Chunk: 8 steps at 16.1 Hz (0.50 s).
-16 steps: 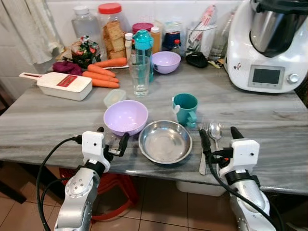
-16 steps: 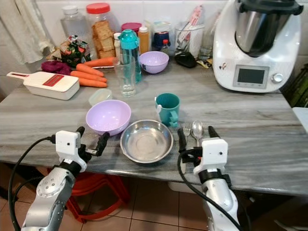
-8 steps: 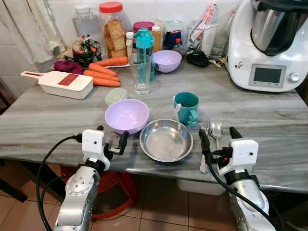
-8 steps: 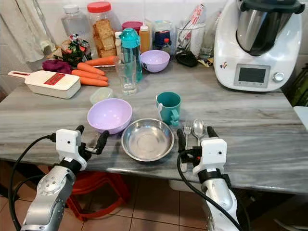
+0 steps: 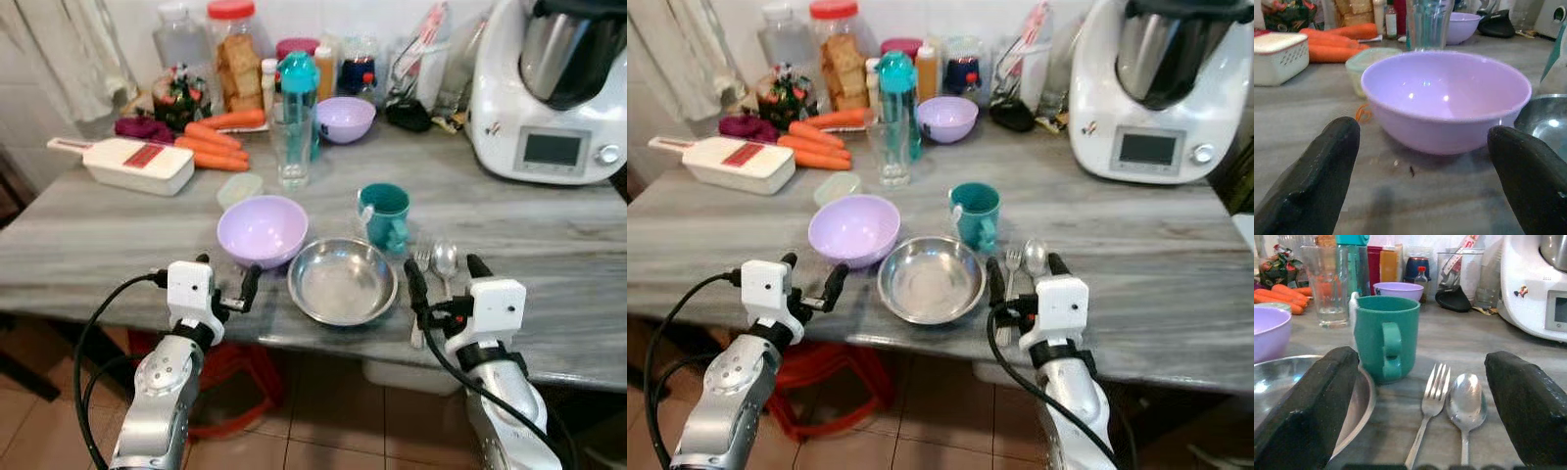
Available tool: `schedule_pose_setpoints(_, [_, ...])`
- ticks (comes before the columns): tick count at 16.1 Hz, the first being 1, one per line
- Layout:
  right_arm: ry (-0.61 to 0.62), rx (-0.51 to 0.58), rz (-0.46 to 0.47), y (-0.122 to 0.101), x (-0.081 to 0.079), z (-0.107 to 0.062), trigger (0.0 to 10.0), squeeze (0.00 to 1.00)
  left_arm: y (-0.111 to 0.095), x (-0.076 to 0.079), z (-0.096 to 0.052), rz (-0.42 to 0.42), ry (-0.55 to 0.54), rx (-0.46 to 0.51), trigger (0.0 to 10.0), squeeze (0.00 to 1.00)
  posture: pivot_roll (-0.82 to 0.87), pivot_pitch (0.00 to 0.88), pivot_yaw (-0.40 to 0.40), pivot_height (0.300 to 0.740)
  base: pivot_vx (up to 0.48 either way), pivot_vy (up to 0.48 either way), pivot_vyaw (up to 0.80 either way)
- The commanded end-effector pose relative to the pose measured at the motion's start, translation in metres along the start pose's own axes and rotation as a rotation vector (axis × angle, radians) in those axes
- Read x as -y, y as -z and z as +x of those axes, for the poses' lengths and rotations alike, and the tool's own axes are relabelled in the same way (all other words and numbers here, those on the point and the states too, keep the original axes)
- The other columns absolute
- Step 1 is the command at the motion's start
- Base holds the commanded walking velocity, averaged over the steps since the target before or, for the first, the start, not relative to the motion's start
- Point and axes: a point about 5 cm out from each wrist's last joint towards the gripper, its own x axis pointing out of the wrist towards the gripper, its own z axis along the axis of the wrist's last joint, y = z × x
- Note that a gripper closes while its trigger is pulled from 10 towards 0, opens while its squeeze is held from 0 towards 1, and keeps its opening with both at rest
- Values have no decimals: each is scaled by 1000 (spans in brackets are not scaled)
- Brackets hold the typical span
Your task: Setting the table
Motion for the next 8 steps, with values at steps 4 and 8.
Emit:
schedule_pose_setpoints(4, [-1,-13,8,2,-2,2,10000,0,2,-4,0,5,-18,-14,10000,0,-17,0,41,740,-270,0,0])
schedule_pose_setpoints(8, [9,-14,9,2,0,3,10000,0,3,-5,0,9,-22,-20,10000,0,-19,0,45,740,-284,0,0])
